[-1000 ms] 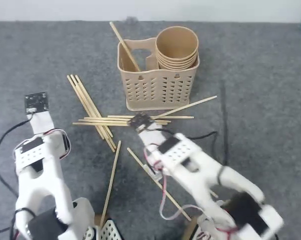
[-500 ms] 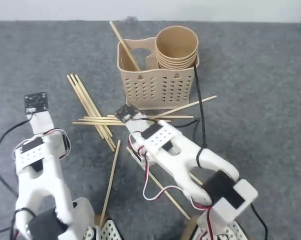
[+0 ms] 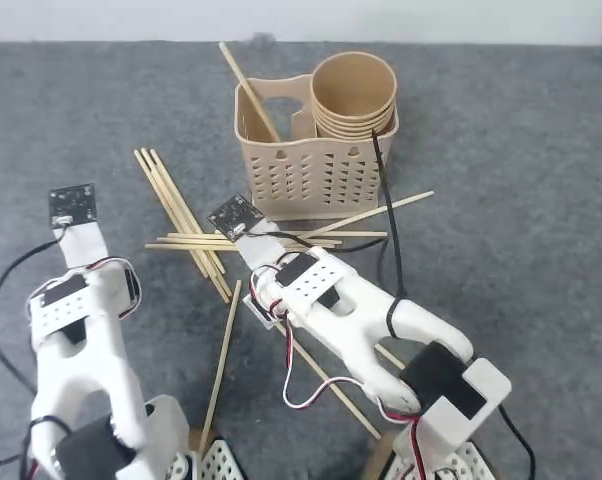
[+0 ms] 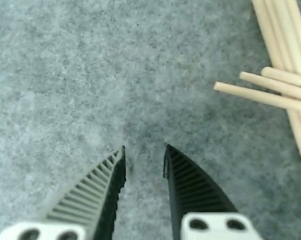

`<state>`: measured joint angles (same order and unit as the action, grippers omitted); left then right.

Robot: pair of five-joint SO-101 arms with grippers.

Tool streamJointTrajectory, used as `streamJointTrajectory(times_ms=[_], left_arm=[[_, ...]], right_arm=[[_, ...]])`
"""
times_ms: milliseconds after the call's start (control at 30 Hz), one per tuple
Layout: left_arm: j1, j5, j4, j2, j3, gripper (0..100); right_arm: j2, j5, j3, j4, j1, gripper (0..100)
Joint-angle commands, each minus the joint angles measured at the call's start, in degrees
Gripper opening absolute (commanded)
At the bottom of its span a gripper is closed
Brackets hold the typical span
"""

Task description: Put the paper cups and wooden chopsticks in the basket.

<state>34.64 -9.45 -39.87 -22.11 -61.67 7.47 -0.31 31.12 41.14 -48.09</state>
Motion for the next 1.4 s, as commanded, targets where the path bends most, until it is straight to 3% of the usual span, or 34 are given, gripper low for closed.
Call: streamJointTrajectory(times_ms=[0,100,367,733,1033,1367], left_arm=[[-0.2,0.1,0.8,-2.5,1.4,12],[-0.3,0.1,1.4,-2.5,1.4,12],[-0.3,0.1,1.4,-2.5,1.4,12],[-0.3,0.1,1.5,-2.5,1.4,12],[-0.3,0.1,1.5,-2.5,1.4,12],[-0.3,0.1,1.5,-2.5,1.4,12]], right_arm=[[-1.1,0.3,-0.4,-0.7,-0.4,14.9],[-1.9,0.3,-0.2,0.0,-0.4,16.9],[-7.6,0.2,-1.1,5.5,-5.1,8.2],[-1.5,0.2,-0.8,1.9,-5.4,8.0],[-9.6,0.1,-0.1,6.9,-8.6,8.0],[-0.3,0.1,1.1,-1.7,-8.0,7.6]])
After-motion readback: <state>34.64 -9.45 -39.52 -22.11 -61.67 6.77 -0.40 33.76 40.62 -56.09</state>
